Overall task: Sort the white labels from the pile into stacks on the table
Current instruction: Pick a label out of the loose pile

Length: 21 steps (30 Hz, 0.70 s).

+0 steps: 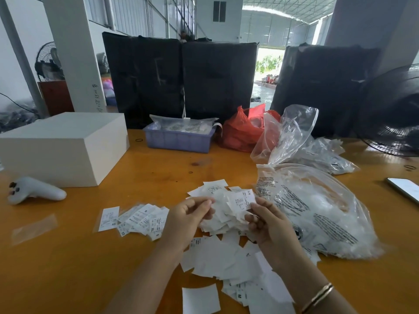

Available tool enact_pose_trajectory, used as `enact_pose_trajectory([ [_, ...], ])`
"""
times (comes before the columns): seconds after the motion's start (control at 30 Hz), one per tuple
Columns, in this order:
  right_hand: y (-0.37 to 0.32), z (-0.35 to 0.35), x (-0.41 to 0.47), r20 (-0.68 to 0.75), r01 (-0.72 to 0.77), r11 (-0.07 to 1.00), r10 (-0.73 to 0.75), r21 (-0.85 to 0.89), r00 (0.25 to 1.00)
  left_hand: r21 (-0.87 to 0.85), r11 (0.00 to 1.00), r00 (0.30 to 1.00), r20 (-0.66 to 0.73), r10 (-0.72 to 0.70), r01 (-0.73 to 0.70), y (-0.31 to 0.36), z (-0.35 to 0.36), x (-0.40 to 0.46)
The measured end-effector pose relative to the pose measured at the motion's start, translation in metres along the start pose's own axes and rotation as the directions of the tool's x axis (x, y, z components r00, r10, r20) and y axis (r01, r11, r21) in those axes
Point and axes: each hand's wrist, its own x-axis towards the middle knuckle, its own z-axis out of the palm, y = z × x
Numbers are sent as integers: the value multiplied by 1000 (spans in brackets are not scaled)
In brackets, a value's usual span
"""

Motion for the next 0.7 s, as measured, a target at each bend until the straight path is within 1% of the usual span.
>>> enact_pose_trajectory([
  [0.1,2,-2,0,-3,50,998,-50,-47,999,8,1000,999,40,-8,7,1,2,-1],
  [0.23,3,-2,-3,1,134,972,-136,-192,991,43,999,999,32,-10,9,2,3,-1],
  [0.3,4,-3,-3,-20,140,959,-150,-246,989,13,1000,999,44,-18,17,3,3,-1],
  [0.37,6,-3,-3,-47,145,938,-168,-313,985,-51,998,999,40,-31,33,4,3,-2],
  [0.4,7,-1,-5,-33,175,904,-204,-390,978,-92,995,999,26,-40,42,6,3,-3],
  [0.43,8,1,-6,17,222,832,-248,-509,969,-140,989,999,8,-47,48,7,3,-3],
  [0.5,11,8,-12,202,331,598,-273,-730,941,-261,964,998,-22,-62,54,10,3,-4],
  [0.53,14,10,-14,283,377,506,-254,-776,925,-314,948,997,-25,-67,56,11,3,-4],
  [0.57,16,13,-15,325,399,471,-233,-787,917,-346,937,998,-20,-64,53,11,3,-5],
  [0.6,18,16,-16,341,407,474,-223,-781,913,-361,931,998,-11,-60,52,11,3,-5],
  [0.63,19,18,-16,342,410,499,-226,-763,912,-366,929,998,1,-55,52,11,4,-5],
  [0.7,19,20,-15,283,376,593,-248,-712,927,-363,930,998,29,-55,62,10,4,-4],
])
